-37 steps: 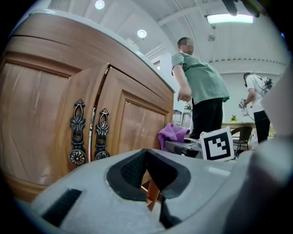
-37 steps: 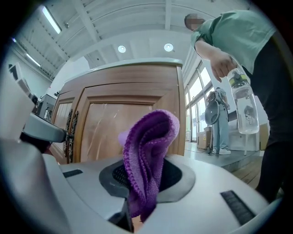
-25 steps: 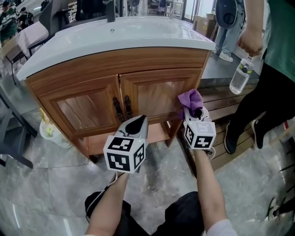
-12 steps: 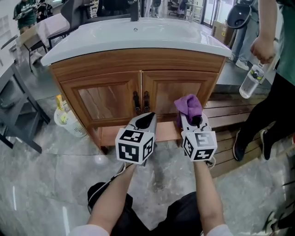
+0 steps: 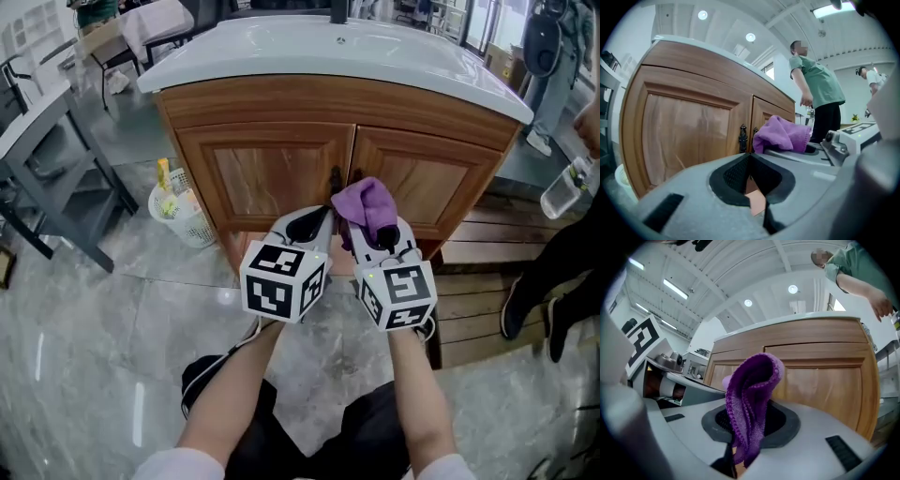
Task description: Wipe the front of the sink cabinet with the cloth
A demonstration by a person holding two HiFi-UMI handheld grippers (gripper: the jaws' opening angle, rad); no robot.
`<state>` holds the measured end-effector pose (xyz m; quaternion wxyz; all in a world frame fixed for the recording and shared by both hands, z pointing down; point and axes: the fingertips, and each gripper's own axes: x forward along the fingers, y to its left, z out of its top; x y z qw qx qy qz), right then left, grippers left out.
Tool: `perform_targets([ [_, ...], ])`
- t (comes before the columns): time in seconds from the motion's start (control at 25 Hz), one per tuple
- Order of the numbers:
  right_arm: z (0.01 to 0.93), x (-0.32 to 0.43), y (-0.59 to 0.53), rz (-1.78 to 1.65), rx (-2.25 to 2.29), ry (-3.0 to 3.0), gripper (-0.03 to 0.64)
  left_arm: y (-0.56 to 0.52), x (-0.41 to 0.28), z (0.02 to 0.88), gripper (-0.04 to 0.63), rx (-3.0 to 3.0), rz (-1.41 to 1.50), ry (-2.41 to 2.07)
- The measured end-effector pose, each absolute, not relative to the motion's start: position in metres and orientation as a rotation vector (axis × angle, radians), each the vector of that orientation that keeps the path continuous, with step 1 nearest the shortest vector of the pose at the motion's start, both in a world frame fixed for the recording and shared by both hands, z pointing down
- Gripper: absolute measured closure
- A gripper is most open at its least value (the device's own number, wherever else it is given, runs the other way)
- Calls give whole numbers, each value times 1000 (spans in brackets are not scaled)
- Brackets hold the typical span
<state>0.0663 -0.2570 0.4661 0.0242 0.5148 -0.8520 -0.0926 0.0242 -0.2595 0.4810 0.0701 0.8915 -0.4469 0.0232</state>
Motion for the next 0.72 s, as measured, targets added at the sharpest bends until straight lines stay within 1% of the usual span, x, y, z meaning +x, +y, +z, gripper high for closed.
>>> perform_targets([
  [0.32, 478, -13, -262, -251, 1434, -2769, 538, -261, -44, 482, 589, 2590, 59, -1486],
  [0.72, 501, -101, -271, -182, 1318, -2874, 538, -262, -127, 499, 590, 2507, 131, -1674],
])
